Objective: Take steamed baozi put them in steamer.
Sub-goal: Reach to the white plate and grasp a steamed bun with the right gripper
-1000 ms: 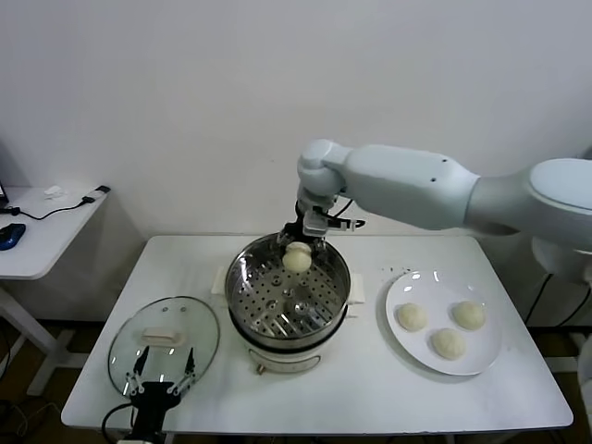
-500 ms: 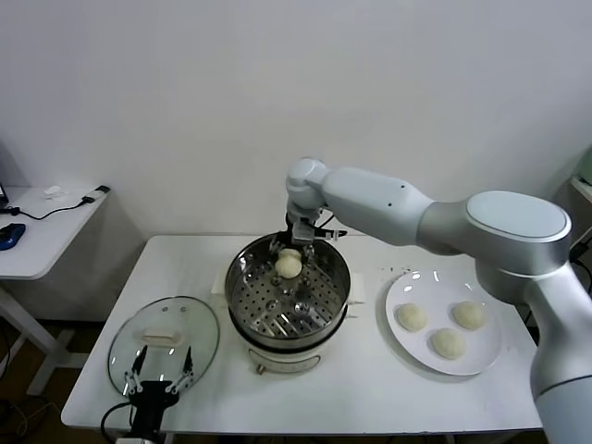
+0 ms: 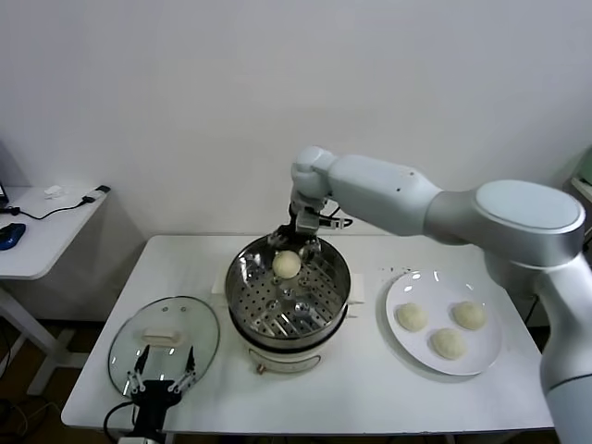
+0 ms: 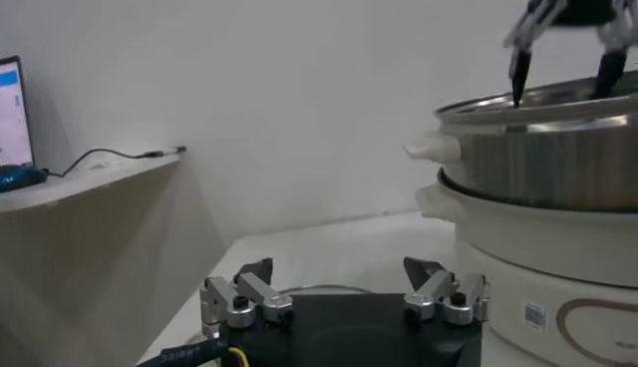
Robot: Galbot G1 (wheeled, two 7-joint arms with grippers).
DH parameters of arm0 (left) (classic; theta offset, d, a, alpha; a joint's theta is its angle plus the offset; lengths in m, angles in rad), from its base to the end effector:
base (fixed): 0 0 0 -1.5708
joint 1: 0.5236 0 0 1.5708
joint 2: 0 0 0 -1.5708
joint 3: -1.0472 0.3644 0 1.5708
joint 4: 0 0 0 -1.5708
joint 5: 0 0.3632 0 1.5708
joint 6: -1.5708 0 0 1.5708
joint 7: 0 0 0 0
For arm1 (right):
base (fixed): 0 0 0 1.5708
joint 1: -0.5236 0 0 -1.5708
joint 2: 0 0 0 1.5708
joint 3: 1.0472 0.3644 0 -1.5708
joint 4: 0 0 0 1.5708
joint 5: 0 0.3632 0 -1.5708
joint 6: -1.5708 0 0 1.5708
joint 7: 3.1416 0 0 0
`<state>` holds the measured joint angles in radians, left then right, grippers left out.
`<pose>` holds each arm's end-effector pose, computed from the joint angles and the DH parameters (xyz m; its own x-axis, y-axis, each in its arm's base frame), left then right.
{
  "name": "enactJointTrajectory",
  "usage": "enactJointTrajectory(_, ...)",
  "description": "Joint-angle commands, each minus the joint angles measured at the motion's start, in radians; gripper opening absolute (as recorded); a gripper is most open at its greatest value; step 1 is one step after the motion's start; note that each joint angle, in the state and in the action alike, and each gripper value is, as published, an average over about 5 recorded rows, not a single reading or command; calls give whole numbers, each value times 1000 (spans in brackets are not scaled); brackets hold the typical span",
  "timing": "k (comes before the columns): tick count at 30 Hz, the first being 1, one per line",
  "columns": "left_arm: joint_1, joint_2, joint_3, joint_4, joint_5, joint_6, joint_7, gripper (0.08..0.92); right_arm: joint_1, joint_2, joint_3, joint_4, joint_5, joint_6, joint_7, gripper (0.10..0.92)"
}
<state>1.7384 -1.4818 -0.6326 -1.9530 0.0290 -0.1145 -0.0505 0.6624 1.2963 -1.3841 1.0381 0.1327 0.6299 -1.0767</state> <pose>0.1148 0.0569 -0.3867 -0.9792 -0.0993 0.1768 -0.0683 0.9824 0.1739 0.6168 0.1355 -0.0183 -0.0559 -0.2546 0.9654 -0.2031 -0.9438 -0.2607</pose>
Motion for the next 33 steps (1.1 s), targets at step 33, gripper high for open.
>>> enactJointTrajectory(33,-7,-18,-3,19,11,-7,-17,823,-224,-651,-194,228,406,-942,260,823)
